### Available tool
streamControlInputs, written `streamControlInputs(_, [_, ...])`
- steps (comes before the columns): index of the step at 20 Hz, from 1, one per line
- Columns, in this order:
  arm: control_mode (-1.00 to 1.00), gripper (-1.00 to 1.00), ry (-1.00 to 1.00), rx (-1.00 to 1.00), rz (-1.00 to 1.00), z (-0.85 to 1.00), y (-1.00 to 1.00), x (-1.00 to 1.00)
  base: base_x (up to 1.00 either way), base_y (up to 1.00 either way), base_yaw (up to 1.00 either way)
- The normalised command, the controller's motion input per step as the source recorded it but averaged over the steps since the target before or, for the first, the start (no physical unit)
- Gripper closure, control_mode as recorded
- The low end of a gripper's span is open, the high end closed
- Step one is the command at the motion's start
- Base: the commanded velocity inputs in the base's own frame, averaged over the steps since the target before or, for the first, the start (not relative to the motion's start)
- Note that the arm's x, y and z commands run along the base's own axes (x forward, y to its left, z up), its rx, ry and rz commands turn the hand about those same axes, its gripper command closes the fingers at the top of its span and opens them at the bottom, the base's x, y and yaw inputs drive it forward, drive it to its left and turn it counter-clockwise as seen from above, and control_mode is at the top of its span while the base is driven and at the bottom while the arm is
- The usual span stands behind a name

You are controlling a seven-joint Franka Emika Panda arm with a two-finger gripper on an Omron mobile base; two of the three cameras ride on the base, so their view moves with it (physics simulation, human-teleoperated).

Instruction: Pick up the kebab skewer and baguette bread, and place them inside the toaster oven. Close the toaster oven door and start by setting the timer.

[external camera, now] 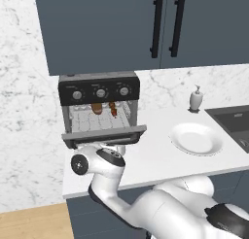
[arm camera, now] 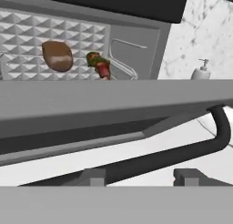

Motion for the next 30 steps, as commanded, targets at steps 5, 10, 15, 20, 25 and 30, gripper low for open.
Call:
streamControlInputs(5, [-1.0,-1.0,-0.01,0.0,0.0,0.27,-0.45,0.56,0.0,0.0,0.0])
streamControlInputs(10, [-1.0,-1.0,-0.01,0.0,0.0,0.2,-0.42,0.56,0.0,0.0,0.0])
streamControlInputs(15, [-1.0,-1.0,0.0,0.0,0.0,0.01,-0.28,0.29,0.0,0.0,0.0])
streamControlInputs(20, [-1.0,-1.0,0.0,0.01,0.0,0.0,-0.07,0.28,0.0,0.0,0.0])
streamControlInputs(25, [-1.0,-1.0,0.0,0.01,0.0,0.0,-0.03,0.56,0.0,0.0,0.0])
streamControlInputs(30, [-1.0,-1.0,0.0,0.0,0.0,0.0,-0.02,0.42,0.0,0.0,0.0])
